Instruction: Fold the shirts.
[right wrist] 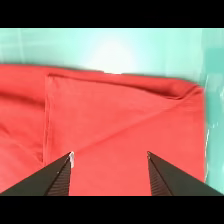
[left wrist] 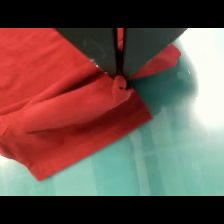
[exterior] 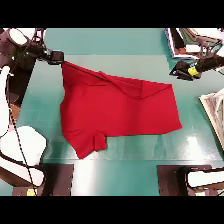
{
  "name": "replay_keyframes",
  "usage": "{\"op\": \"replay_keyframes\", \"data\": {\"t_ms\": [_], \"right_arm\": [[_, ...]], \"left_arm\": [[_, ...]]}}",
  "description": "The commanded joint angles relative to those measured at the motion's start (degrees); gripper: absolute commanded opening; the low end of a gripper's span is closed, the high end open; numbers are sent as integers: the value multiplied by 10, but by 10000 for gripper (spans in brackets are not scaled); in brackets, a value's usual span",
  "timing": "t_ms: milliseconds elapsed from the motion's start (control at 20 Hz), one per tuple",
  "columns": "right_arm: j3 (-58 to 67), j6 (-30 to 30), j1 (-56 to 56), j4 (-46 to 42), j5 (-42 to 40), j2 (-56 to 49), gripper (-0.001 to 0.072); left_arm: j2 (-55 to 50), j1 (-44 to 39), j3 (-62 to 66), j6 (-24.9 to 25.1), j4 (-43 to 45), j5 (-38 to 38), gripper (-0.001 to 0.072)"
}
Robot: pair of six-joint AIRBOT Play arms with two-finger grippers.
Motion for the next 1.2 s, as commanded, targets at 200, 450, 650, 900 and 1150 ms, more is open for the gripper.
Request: {"op": "replay_keyframes", "data": {"t_ms": [200, 450, 650, 900, 1150], "right_arm": [[27, 0, -4, 0, 18, 21, 444], [27, -1, -4, 0, 46, 22, 443], [12, -45, -5, -2, 113, 41, 439], [-127, -76, -6, -5, 75, 132, 439], [-214, -78, -6, -4, 20, 195, 439]], "left_arm": [[-4, 16, 2, -18, -1, 15, 45], [-4, 18, 3, -31, 23, -6, 718], [4, 75, -19, -33, 1, -147, 553], [196, 124, -348, 11, -7, -112, 552], [436, 124, -656, 9, -41, -68, 552]]}}
